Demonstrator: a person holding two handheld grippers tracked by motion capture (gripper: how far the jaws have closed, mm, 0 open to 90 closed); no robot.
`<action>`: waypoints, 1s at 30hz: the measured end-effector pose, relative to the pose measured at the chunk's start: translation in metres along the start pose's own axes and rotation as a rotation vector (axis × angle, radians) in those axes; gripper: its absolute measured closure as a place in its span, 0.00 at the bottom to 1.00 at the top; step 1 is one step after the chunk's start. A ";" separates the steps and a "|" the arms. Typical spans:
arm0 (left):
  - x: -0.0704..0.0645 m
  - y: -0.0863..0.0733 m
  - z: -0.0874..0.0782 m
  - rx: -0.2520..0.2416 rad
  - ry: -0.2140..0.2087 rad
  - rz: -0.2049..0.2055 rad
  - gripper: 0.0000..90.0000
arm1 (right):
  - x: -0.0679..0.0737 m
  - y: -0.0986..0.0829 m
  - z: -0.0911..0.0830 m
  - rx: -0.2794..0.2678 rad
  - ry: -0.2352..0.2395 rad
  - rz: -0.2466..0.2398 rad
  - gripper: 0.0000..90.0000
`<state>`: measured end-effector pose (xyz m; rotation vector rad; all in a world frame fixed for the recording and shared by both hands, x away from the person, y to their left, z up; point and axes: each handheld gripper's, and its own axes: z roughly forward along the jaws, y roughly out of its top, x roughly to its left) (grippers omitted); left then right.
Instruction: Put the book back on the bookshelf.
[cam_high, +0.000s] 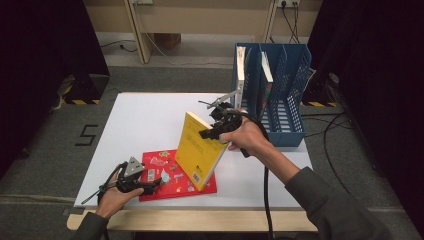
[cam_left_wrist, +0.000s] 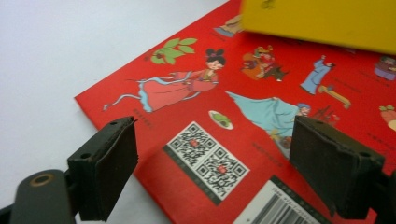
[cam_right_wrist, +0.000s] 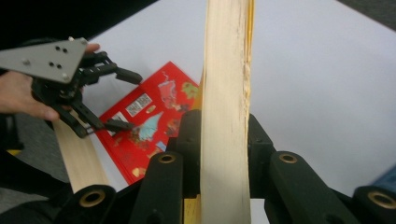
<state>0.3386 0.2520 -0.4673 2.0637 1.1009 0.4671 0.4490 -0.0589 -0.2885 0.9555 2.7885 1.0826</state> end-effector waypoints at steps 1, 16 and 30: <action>0.002 0.000 -0.001 -0.001 0.004 -0.007 0.17 | 0.001 0.001 -0.003 0.010 -0.014 -0.009 0.83; 0.033 -0.004 -0.013 -0.030 0.104 -0.117 0.17 | -0.019 -0.010 -0.047 0.105 -0.197 -0.049 0.83; 0.057 -0.016 -0.012 0.014 0.193 -0.198 0.17 | -0.036 -0.033 -0.057 0.137 -0.199 0.028 0.82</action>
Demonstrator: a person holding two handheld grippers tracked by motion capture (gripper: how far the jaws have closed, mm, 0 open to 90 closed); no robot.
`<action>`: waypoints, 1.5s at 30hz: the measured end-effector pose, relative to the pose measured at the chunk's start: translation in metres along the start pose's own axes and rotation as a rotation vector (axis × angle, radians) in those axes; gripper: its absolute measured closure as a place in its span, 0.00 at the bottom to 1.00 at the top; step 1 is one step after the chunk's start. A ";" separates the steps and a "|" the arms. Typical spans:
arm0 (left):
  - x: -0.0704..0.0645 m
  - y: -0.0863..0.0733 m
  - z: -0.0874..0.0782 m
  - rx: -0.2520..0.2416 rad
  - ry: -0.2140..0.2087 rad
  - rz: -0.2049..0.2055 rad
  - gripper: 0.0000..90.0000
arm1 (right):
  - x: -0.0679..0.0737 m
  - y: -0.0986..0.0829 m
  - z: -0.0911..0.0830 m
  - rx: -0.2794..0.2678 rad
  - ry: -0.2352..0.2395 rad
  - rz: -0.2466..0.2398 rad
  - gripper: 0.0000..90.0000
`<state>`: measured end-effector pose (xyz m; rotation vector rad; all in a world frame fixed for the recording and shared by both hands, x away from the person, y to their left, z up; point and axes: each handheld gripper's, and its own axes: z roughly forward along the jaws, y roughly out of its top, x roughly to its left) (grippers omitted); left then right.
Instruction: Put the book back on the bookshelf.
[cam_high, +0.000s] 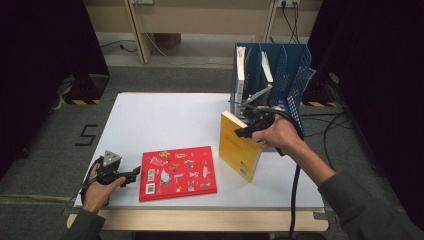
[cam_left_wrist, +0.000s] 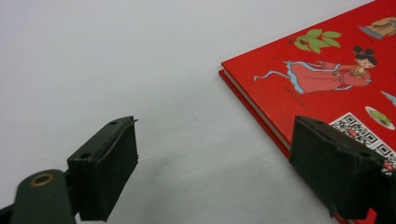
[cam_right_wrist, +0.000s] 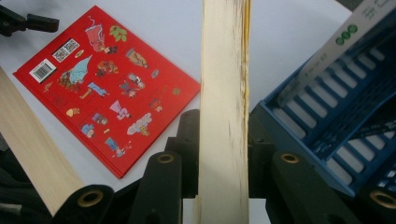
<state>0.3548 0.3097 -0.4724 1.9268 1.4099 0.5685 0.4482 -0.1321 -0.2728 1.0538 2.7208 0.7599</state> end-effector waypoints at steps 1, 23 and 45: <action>0.000 0.000 0.000 0.001 -0.001 -0.001 0.17 | -0.001 -0.002 -0.001 0.001 -0.006 0.014 0.82; 0.001 -0.005 0.009 0.048 -0.001 0.014 0.16 | -0.007 0.000 0.004 0.022 0.006 0.093 0.77; 0.001 -0.005 0.009 0.046 -0.002 0.014 0.16 | -0.004 0.006 0.015 0.054 -0.008 0.008 0.82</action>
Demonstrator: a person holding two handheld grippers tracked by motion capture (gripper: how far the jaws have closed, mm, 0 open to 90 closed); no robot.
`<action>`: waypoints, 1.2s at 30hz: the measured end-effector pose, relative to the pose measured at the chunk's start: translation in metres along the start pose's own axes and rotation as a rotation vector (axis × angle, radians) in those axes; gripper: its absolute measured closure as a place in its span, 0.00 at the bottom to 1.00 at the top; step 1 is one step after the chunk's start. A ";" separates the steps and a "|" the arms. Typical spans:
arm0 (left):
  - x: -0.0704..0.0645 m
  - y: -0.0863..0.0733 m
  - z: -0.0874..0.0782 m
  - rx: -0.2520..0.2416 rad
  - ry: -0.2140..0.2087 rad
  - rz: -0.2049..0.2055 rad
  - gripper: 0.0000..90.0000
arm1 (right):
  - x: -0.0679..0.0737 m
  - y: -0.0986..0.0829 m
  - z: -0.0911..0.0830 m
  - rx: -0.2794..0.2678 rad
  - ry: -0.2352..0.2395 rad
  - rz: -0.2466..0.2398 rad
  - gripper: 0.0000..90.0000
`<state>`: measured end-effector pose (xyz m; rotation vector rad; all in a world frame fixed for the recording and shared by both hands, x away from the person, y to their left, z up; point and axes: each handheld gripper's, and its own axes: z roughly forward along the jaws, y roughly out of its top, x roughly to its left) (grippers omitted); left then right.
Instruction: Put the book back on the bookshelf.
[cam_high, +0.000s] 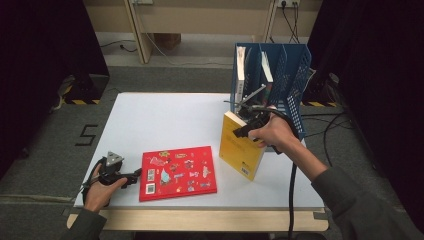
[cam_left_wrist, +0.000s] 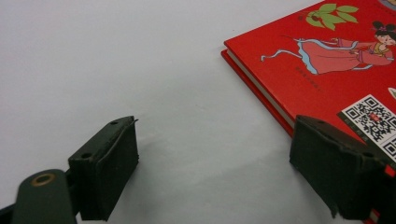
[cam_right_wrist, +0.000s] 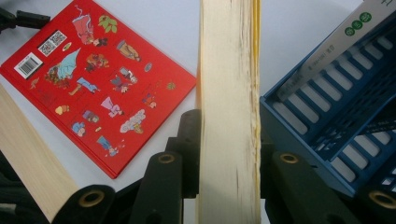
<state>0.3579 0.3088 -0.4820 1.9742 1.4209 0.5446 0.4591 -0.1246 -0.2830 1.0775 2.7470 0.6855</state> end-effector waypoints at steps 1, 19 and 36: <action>0.000 0.000 0.000 0.000 -0.001 -0.001 0.16 | 0.000 0.000 0.000 0.000 0.000 0.001 0.83; 0.001 0.000 0.000 0.005 -0.005 -0.003 0.16 | -0.009 -0.004 -0.071 -0.107 -0.079 0.003 0.83; 0.002 0.000 0.001 0.005 -0.012 -0.015 0.15 | -0.050 -0.028 -0.123 -0.131 -0.209 0.108 0.83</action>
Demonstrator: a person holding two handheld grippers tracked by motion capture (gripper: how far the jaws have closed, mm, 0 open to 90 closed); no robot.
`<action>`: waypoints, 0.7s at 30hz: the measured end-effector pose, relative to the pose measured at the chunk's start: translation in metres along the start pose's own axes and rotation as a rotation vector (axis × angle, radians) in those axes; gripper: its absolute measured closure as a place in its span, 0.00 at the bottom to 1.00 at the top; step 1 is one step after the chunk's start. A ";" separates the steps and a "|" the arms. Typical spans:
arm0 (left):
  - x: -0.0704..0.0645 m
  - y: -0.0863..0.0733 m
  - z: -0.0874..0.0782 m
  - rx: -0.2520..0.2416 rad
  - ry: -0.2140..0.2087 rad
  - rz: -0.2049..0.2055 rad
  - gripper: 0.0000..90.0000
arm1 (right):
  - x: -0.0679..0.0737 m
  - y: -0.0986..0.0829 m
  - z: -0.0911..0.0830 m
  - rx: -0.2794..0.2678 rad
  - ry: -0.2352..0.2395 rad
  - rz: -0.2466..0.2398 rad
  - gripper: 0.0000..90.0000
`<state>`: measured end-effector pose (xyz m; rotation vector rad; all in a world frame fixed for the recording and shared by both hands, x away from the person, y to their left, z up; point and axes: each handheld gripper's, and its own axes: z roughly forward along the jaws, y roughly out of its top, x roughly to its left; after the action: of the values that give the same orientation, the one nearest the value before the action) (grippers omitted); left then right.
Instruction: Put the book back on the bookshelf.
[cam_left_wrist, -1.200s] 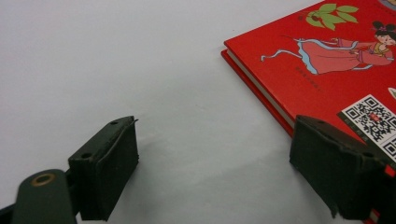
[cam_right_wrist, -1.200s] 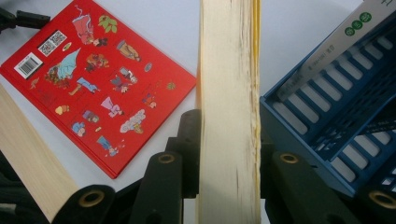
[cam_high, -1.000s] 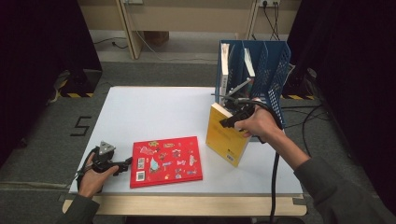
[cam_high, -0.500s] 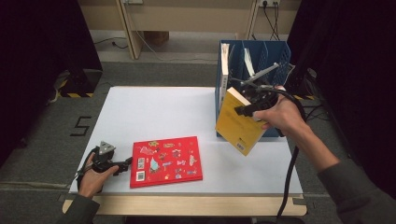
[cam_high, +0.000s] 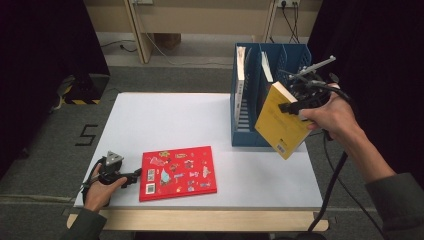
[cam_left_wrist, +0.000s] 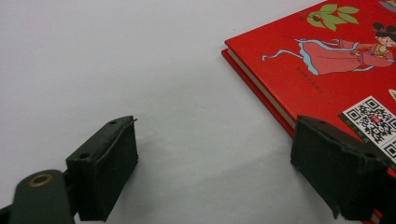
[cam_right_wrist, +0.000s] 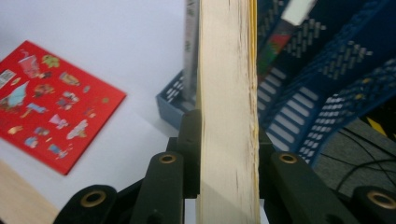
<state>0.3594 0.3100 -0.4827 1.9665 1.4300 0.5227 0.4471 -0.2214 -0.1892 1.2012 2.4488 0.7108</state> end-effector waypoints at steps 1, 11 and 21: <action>0.000 0.000 0.000 0.000 0.000 0.000 0.15 | -0.004 0.001 -0.001 -0.002 -0.012 0.004 0.83; 0.000 0.000 0.000 0.000 -0.004 -0.002 0.15 | -0.032 0.015 0.002 -0.007 -0.076 0.052 0.83; 0.000 0.000 0.000 -0.001 -0.005 -0.003 0.15 | -0.057 0.035 0.021 -0.017 -0.115 0.127 0.83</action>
<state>0.3596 0.3103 -0.4829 1.9635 1.4287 0.5166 0.5135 -0.2432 -0.1834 1.3612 2.2853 0.6754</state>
